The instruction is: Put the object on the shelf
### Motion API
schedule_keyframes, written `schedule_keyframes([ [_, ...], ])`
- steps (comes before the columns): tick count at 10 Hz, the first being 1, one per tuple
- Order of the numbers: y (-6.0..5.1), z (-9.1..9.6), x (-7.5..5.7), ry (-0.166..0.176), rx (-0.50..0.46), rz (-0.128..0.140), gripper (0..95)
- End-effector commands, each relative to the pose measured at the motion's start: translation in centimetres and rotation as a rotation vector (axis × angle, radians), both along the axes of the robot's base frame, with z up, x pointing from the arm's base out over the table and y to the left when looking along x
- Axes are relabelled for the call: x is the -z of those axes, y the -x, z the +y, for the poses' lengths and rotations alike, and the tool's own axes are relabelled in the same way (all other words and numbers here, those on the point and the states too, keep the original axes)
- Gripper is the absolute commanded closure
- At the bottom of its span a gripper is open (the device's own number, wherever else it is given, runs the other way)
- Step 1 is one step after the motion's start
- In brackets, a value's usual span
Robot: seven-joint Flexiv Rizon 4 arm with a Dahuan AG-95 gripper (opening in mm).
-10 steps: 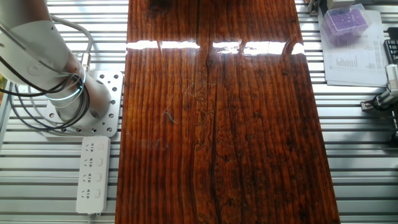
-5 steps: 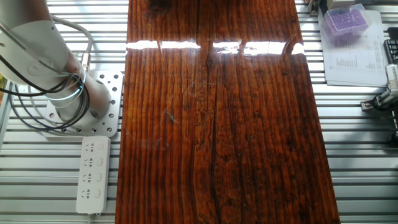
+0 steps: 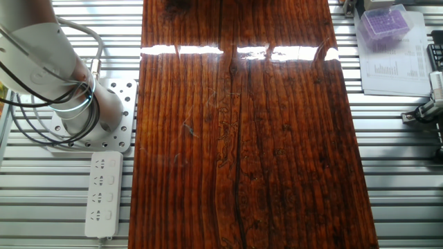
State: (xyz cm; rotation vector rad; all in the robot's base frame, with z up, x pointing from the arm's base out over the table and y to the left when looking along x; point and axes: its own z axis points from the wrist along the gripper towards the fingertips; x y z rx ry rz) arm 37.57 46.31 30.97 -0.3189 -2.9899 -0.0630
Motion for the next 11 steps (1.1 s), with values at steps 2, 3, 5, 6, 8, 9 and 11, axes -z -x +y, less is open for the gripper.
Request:
schedule_keyframes([
  [2, -0.02, 0.03, -0.01, 0.001, -0.001, 0.002, 38.0],
  [3, -0.02, 0.03, -0.01, 0.001, -0.003, 0.002, 38.0],
  [5, -0.02, 0.03, -0.01, 0.001, -0.004, 0.000, 38.0],
  [6, -0.02, 0.04, -0.02, 0.000, -0.006, 0.000, 38.0],
  [8, -0.02, 0.04, -0.02, 0.001, -0.009, 0.003, 38.0],
  [9, -0.02, 0.04, -0.02, 0.001, -0.011, 0.003, 38.0],
  [11, -0.02, 0.04, -0.02, 0.001, -0.011, 0.001, 38.0],
])
